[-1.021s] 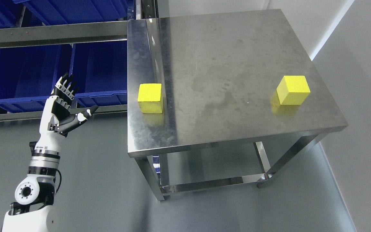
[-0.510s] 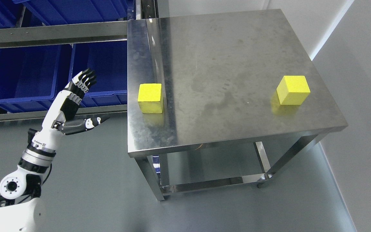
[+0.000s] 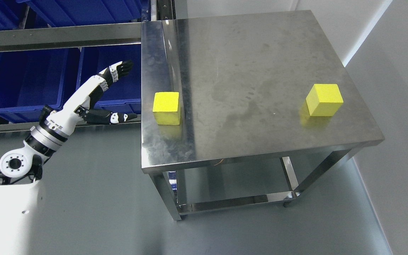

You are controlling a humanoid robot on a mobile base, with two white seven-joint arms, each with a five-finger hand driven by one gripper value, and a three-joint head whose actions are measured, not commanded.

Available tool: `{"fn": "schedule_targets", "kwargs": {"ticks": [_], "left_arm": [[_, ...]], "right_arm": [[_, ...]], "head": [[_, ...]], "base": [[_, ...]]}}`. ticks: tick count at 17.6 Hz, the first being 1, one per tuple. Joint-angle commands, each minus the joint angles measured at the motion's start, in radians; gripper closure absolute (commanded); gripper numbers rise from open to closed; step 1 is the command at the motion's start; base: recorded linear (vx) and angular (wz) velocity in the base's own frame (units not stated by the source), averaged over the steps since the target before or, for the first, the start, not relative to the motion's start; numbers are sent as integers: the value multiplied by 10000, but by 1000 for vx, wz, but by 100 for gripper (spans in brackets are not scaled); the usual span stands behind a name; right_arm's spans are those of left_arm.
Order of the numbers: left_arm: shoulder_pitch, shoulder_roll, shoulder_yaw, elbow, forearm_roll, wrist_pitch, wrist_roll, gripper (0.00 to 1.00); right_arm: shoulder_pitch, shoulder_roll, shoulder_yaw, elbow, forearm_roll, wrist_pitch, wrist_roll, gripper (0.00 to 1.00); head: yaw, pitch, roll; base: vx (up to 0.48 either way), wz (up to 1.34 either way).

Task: Move yellow foam block to right shelf middle
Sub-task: 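Raise the left hand and swing it toward the nearer yellow foam cube, then close the left hand around the nearer yellow foam cube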

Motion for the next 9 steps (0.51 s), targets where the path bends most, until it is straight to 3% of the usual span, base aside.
{"fn": "schedule_targets", "kwargs": {"ticks": [1,4,9], "left_arm": [[-1210,252,-2518,1620,-454,482,-88,1],[-1639,-192,-2903,1943,-485,866,-777,1],[-2452,-883,-3027,3582,-1633,1128,-825,1]], "right_arm": [[-13,-175,0,-175,0,-8,-7,0],[-13,-175,0,-175,0,-8,-7,0],[-13,-175,0,-175,0,-8,-7,0]], "head": [[0,0,0],[0,0,0],[0,0,0]], "base": [[1,31],[-5,-11],[-4,-8]]}}
